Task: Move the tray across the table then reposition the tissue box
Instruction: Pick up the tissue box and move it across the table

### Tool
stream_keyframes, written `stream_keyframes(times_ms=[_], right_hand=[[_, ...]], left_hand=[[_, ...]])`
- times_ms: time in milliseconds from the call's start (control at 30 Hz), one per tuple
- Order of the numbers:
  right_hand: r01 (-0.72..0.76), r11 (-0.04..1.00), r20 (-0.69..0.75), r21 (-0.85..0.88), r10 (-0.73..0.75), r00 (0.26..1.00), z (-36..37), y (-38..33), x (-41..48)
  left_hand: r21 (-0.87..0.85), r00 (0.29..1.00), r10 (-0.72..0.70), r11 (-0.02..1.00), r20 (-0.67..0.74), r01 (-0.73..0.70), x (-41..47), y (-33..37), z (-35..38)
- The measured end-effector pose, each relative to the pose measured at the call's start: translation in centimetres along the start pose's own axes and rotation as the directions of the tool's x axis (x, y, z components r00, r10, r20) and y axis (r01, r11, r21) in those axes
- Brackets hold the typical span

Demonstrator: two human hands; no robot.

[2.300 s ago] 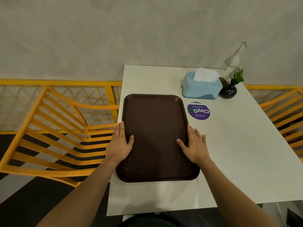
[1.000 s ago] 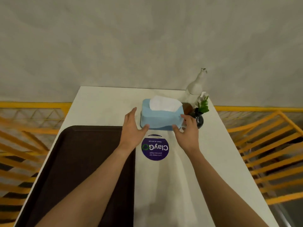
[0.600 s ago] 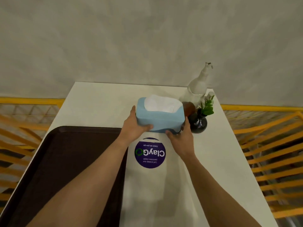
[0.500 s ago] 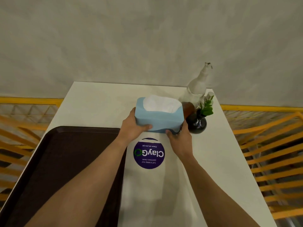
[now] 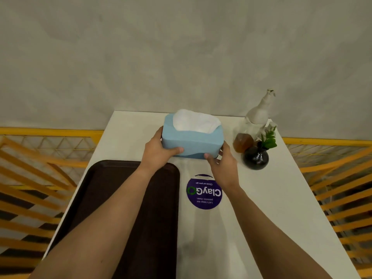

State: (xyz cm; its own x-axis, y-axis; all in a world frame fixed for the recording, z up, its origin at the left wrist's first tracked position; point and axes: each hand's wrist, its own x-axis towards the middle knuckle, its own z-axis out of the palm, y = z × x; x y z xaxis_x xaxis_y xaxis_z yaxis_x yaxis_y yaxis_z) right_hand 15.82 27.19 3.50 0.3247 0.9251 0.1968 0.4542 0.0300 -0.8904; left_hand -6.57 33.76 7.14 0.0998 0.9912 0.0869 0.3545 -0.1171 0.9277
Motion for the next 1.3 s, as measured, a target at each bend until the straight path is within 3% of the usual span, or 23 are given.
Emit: stream_keyframes(times_ms=[600, 933, 1300], right_hand=[[0.014, 0.999, 0.019, -0.046, -0.013, 1.0, 17.6, -8.4, 1.6], [-0.032, 0.998, 0.069, -0.062, 0.036, 0.997, 22.3, -7.4, 3.9], [0.022, 0.999, 0.113, -0.04, -0.017, 0.993, 25.9, -4.8, 8.1]], left_hand=[[-0.022, 1.0, 0.012, 1.0, -0.019, -0.013, 4.3, -5.5, -18.4], [-0.01, 1.0, -0.015, 1.0, 0.015, 0.015, 7.7, -9.8, -20.4], [-0.036, 0.997, -0.065, 0.997, 0.028, 0.066, 11.8, -15.0, -19.9]])
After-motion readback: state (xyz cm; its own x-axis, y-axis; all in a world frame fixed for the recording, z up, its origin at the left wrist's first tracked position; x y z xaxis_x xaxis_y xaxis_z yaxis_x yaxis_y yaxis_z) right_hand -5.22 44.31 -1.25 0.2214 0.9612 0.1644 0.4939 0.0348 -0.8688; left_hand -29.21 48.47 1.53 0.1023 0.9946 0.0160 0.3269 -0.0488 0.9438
